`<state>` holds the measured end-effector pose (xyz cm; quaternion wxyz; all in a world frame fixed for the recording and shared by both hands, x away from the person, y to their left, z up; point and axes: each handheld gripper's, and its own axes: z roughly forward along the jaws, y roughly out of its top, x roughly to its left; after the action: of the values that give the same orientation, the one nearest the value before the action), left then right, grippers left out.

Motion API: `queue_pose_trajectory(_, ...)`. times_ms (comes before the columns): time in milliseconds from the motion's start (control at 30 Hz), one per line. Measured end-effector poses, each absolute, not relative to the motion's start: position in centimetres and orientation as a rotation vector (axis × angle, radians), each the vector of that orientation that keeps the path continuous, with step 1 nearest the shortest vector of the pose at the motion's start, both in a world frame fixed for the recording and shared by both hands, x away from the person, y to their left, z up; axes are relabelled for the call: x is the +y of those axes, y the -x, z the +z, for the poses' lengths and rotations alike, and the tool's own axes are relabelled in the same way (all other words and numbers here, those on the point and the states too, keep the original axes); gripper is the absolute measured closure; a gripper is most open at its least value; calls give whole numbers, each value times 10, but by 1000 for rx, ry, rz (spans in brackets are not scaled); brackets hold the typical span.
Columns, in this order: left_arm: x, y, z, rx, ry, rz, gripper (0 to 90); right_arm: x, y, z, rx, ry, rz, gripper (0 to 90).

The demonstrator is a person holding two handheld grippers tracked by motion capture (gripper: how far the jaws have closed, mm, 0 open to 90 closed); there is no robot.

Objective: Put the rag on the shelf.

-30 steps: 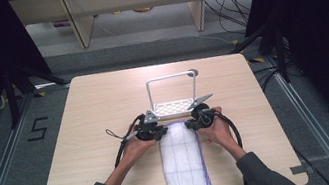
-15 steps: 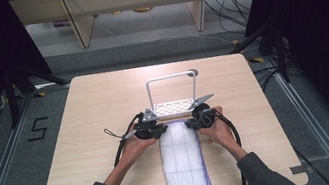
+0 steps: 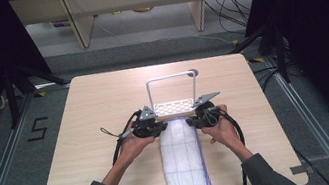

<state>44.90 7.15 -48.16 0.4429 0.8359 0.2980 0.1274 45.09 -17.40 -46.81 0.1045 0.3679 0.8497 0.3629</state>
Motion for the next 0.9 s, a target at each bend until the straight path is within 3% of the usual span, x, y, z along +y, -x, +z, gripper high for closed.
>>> queue_pose_trajectory(333,75,-422,-441,662,-1999,306,826,-187,-420,-432,2464,-1003,1173,838)
queue_pose_trajectory(900,82,-410,-396,595,-1927,327,833,-192,-404,-380,2374,-905,1301,840)
